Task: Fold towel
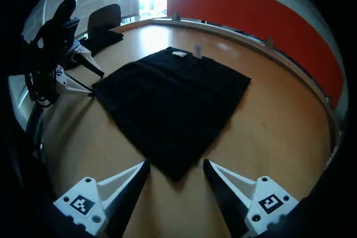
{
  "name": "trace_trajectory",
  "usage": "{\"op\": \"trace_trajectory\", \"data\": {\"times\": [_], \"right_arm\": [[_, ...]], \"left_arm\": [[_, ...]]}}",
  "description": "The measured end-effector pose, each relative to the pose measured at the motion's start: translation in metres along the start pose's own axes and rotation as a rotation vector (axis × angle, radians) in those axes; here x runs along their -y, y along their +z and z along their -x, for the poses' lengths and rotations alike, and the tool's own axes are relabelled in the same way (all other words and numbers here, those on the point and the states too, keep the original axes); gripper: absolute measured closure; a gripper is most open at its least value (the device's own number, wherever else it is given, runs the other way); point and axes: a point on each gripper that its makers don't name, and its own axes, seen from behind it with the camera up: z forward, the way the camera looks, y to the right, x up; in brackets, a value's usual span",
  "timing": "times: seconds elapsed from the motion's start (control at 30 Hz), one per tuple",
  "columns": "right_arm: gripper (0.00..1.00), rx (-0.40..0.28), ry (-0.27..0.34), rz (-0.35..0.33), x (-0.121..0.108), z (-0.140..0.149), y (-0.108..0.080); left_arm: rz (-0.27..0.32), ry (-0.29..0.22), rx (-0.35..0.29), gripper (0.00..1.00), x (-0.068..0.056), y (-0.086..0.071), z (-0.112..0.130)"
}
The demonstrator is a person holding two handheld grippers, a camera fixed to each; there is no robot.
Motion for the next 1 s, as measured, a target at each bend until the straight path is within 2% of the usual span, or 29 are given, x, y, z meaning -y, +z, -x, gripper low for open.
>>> {"op": "trace_trajectory", "data": {"times": [0.1,0.3,0.5,0.63,0.7,0.77,1.0], "right_arm": [[0.17,0.004,-0.002,-0.003,0.0,0.0,0.0],[0.33,0.008,0.003,-0.001,-0.002,0.001,0.001],[0.56,0.01,0.006,0.001,-0.005,0.002,0.002],[0.68,0.013,0.007,0.0,-0.004,0.002,0.002],[0.72,0.015,0.006,-0.002,-0.003,0.002,0.002],[0.75,0.018,0.006,-0.004,-0.002,0.002,0.001],[0.83,0.03,0.018,-0.015,0.002,0.002,-0.001]], "left_arm": [[0.003,0.003,0.004,0.09,-0.001,0.0,0.0],[0.011,0.015,0.007,0.28,-0.008,0.001,-0.001],[0.016,0.022,0.013,0.46,-0.014,0.001,-0.001],[0.013,0.02,0.018,0.49,-0.015,0.001,-0.001],[0.01,0.017,0.021,0.56,-0.015,0.001,-0.001],[0.004,0.014,0.022,0.76,-0.014,0.001,-0.001],[-0.012,0.013,0.024,0.85,-0.017,0.002,-0.002]]}}
